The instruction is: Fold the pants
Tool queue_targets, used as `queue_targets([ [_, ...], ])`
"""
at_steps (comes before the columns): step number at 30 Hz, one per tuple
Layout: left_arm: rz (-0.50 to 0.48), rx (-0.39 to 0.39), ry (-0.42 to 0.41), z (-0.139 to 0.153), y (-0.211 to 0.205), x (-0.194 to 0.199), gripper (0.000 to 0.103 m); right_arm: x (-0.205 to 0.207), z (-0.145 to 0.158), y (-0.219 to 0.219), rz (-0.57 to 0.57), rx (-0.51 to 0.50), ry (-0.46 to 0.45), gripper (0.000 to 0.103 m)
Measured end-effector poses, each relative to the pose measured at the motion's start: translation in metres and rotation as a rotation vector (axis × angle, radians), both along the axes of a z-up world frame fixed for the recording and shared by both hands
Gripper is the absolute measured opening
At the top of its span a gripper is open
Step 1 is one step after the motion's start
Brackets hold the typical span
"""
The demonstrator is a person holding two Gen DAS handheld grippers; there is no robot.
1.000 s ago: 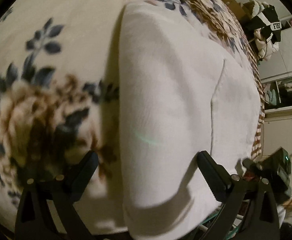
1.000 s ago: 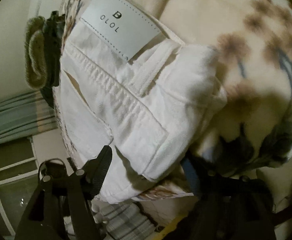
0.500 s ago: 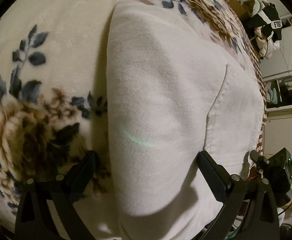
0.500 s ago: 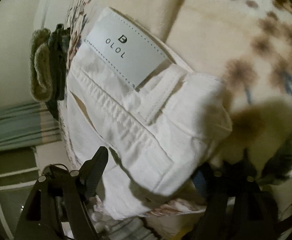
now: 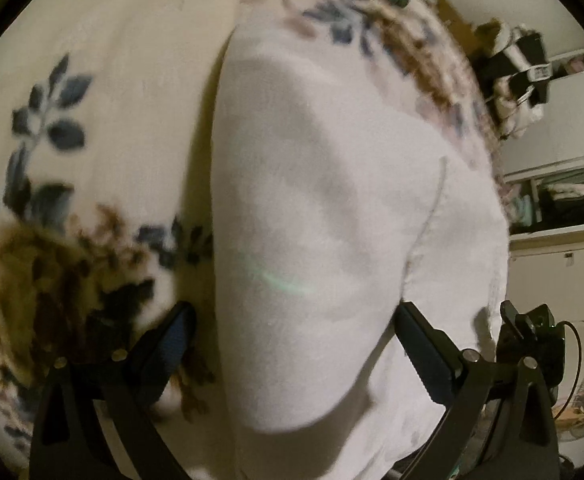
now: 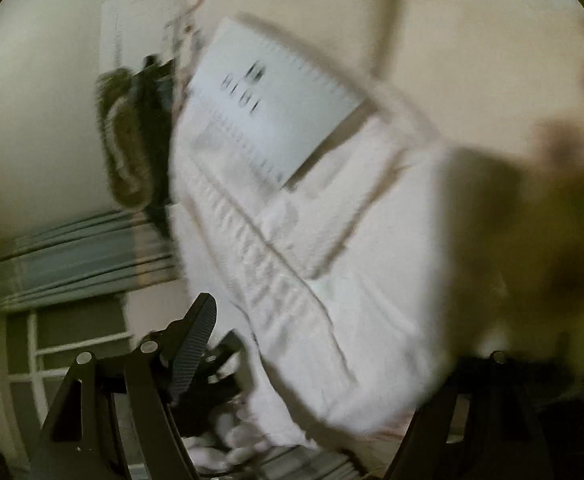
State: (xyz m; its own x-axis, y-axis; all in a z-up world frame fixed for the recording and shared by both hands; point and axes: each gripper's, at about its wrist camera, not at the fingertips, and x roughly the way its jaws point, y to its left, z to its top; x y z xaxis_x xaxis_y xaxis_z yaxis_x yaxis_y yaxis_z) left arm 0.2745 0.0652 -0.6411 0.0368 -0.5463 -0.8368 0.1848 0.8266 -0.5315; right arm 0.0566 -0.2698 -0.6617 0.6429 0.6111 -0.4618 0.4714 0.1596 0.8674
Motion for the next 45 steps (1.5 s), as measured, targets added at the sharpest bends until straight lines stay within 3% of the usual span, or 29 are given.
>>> queue_targets([
  [1, 0.008, -0.031, -0.019, 0.002, 0.002, 0.001, 0.085, 0.007, 0.004, 0.006, 0.038, -0.034, -0.004, 0.081],
  [2, 0.021, -0.077, -0.037, 0.005, 0.004, 0.002, 0.069, 0.014, 0.006, 0.011, 0.067, -0.072, -0.003, 0.079],
  [4, 0.036, -0.089, -0.034, 0.005, 0.006, 0.005, 0.069, 0.017, 0.000, 0.013, 0.083, -0.110, 0.038, 0.070],
  [5, 0.035, -0.094, -0.033, 0.005, 0.005, 0.006, 0.067, 0.015, -0.004, 0.011, 0.064, -0.108, 0.060, 0.057],
  [6, 0.036, -0.103, -0.035, 0.005, 0.006, 0.006, 0.065, 0.010, -0.007, 0.009, 0.044, -0.098, 0.073, 0.050],
  [7, 0.035, -0.113, -0.040, 0.006, 0.007, 0.005, 0.063, 0.007, -0.008, 0.009, 0.036, -0.099, 0.074, 0.048],
  [9, 0.040, -0.126, -0.055, 0.010, 0.010, 0.003, 0.044, 0.001, -0.002, 0.012, 0.033, -0.123, 0.071, 0.041],
  [12, 0.063, -0.167, -0.046, 0.017, 0.018, 0.001, 0.036, 0.000, 0.013, 0.014, 0.039, -0.156, 0.063, 0.037],
  [18, 0.074, -0.204, -0.055, 0.048, 0.017, 0.000, 0.032, 0.013, 0.056, 0.014, 0.086, -0.216, 0.019, 0.035],
  [27, 0.078, -0.212, -0.111, 0.137, 0.005, 0.018, 0.031, 0.048, 0.149, 0.004, 0.134, -0.246, -0.067, 0.034],
  [34, 0.067, -0.231, -0.194, 0.221, -0.013, 0.091, 0.031, 0.129, 0.237, -0.006, 0.110, -0.288, -0.154, 0.034],
  [40, 0.066, -0.246, -0.251, 0.273, -0.020, 0.204, 0.031, 0.249, 0.287, -0.010, 0.051, -0.303, -0.228, 0.034],
  [45, 0.069, -0.261, -0.257, 0.286, -0.023, 0.321, 0.031, 0.364, 0.305, -0.008, 0.020, -0.319, -0.254, 0.034],
])
